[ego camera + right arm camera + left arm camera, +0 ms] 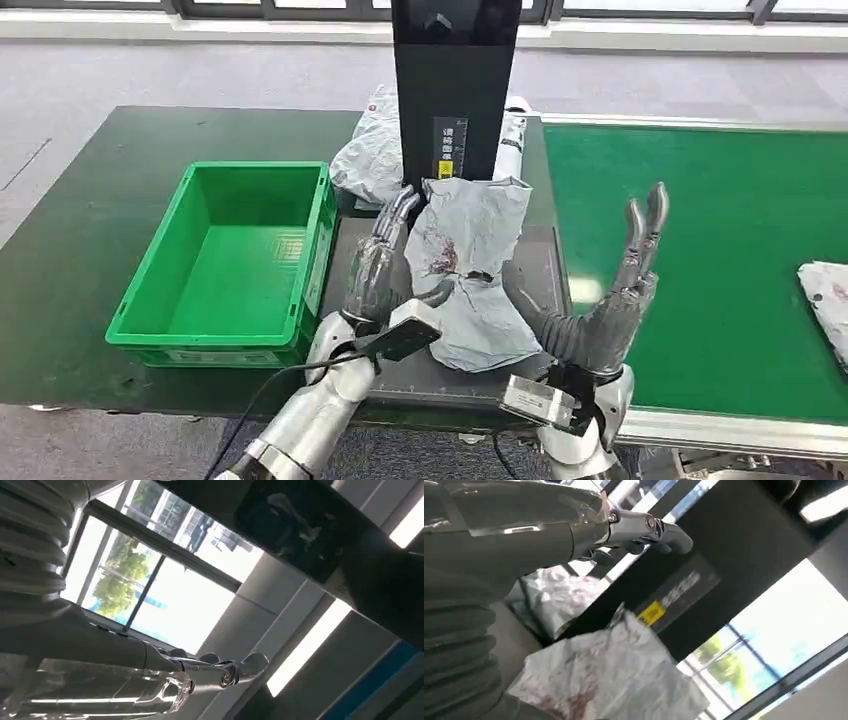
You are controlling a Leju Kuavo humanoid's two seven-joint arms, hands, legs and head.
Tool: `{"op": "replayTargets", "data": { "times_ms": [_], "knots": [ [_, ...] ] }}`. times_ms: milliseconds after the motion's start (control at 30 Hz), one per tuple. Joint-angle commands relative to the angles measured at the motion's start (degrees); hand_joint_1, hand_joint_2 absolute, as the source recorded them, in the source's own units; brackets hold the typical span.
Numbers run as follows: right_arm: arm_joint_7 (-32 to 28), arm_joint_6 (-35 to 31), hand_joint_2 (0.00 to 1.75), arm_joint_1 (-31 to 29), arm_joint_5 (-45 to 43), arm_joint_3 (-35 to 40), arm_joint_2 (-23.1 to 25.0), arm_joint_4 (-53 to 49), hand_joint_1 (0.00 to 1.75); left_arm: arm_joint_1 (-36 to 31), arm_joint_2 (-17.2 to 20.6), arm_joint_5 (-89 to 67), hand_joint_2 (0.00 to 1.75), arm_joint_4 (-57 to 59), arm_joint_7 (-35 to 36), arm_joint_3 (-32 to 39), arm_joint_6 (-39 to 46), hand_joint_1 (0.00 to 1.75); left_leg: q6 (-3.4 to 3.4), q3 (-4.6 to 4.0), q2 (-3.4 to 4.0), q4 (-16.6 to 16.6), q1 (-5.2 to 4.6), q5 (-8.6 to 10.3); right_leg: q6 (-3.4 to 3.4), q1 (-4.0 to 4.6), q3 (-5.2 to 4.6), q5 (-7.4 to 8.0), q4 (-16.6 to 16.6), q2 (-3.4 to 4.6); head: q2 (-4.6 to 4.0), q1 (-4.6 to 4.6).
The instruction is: Moved the parcel from conveyor to table for the left to box.
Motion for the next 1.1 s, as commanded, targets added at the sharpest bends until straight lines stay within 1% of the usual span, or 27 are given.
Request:
{"op": "replayTargets", "data": {
  "times_ms": [33, 100, 133, 167, 233, 300, 333, 433, 467, 600, 767, 833, 867, 1100],
  "knots": [
    [0.1, -0.2, 1.75, 0.2, 2.4, -0.7, -1.3, -0.3, 0.00, -9.6, 0.2, -3.8, 1.75, 28.4, 8.3, -7.7, 0.7, 0.00, 0.18, 0.29, -0.03, -0.2, 0.01, 0.04, -0.23, 0.09, 0.36, 0.02, -0.3, -0.17, 0.00, 0.02],
    [0.1, -0.2, 1.75, 0.9, 2.3, -0.7, -1.6, -0.9, 0.00, -9.7, 0.2, -5.0, 1.75, 29.0, 10.2, -8.5, 0.7, 0.00, 0.17, 0.28, 0.09, -0.2, 0.04, 0.00, -0.25, 0.11, 0.30, 0.01, -0.2, -0.05, 0.00, 0.02],
    [0.1, -0.2, 1.75, 1.0, 2.3, -0.7, -1.6, -0.9, 0.00, -9.7, 0.2, -5.4, 1.75, 29.2, 10.7, -8.9, 0.8, 0.00, 0.20, 0.32, 0.05, -0.2, 0.03, -0.01, -0.28, 0.11, 0.35, -0.01, -0.3, -0.08, -0.02, 0.00],
    [0.1, -0.2, 1.75, 1.0, 2.3, -0.7, -1.6, -0.9, 0.00, -9.7, 0.2, -5.4, 1.75, 29.2, 10.7, -8.9, 0.8, 0.00, 0.12, 0.17, -0.04, -0.1, 0.03, -0.01, -0.18, 0.09, 0.20, -0.05, -0.1, -0.11, 0.00, 0.02],
    [0.1, -0.2, 1.75, 1.0, 2.3, -0.7, -1.6, -0.9, 0.00, -9.7, 0.2, -5.4, 1.75, 29.2, 10.7, -8.9, 0.8, 0.00, 0.13, 0.18, -0.01, -0.1, 0.03, -0.02, -0.17, 0.09, 0.20, -0.04, -0.1, -0.08, 0.00, 0.00],
    [0.1, -0.2, 1.75, 1.4, 2.3, -0.7, -1.4, -0.9, 0.00, -9.8, 0.2, -6.0, 1.75, 29.2, 12.3, -9.5, 0.3, 0.00, 0.20, 0.28, 0.06, -0.2, 0.03, -0.04, -0.24, 0.12, 0.29, -0.03, -0.2, -0.05, 0.00, 0.00],
    [0.1, -0.2, 1.75, 1.6, 2.2, -0.8, -1.5, -1.1, 0.00, -9.9, 0.2, -6.5, 1.75, 29.2, 12.9, -9.8, 0.3, 0.00, 0.12, 0.14, 0.05, -0.1, 0.01, -0.03, -0.15, 0.07, 0.13, -0.03, -0.1, -0.01, -0.02, 0.02],
    [0.1, -0.2, 1.75, 1.9, 2.1, -0.6, -1.6, -1.4, 0.00, -10.0, 0.2, -8.3, 1.75, 29.6, 15.3, -11.1, 0.1, 0.00, 0.16, 0.17, 0.00, -0.1, 0.04, -0.02, -0.20, 0.11, 0.21, -0.03, -0.1, -0.10, 0.00, 0.00],
    [0.1, -0.2, 1.75, 1.9, 2.1, -0.6, -1.6, -1.4, 0.00, -10.0, 0.2, -8.3, 1.75, 29.6, 15.3, -11.1, 0.1, 0.00, 0.10, 0.09, 0.01, -0.1, 0.00, -0.01, -0.13, 0.04, 0.09, -0.03, -0.1, -0.04, -0.02, 0.00],
    [0.1, -0.2, 1.75, 1.9, 2.1, -0.6, -1.6, -1.4, 0.00, -10.0, 0.2, -8.3, 1.75, 29.6, 15.3, -11.1, 0.1, 0.00, 0.17, 0.19, 0.08, -0.1, 0.01, -0.02, -0.23, 0.08, 0.19, -0.01, -0.1, -0.03, 0.00, 0.00],
    [0.1, -0.2, 1.75, 1.9, 2.1, -0.6, -1.6, -1.4, 0.00, -10.0, 0.2, -8.3, 1.75, 29.6, 15.3, -11.1, 0.1, 0.00, 0.09, 0.08, 0.04, 0.0, 0.04, -0.03, -0.12, 0.08, 0.08, -0.02, -0.1, -0.01, 0.00, 0.00],
    [0.1, -0.2, 1.75, 1.9, 2.1, -0.6, -1.6, -1.4, 0.00, -10.0, 0.2, -8.3, 1.75, 29.6, 15.3, -11.1, 0.1, 0.00, 0.17, 0.19, 0.08, -0.1, 0.02, -0.03, -0.22, 0.09, 0.19, -0.02, -0.2, -0.02, 0.00, 0.02],
    [0.1, -0.2, 1.75, 1.9, 2.1, -0.6, -1.6, -1.4, 0.00, -10.0, 0.2, -8.3, 1.75, 29.6, 15.3, -11.1, 0.1, 0.00, 0.11, 0.11, 0.05, -0.1, 0.00, -0.04, -0.14, 0.04, 0.10, -0.03, -0.1, -0.01, 0.00, 0.00],
    [0.1, -0.2, 1.75, 1.9, 2.1, -0.6, -1.6, -1.4, 0.00, -10.0, 0.2, -8.3, 1.75, 29.6, 15.3, -11.1, 0.1, 0.00, 0.10, 0.08, 0.05, 0.0, 0.02, -0.02, -0.13, 0.06, 0.08, -0.02, -0.1, -0.01, 0.00, 0.02]
  ]
}}
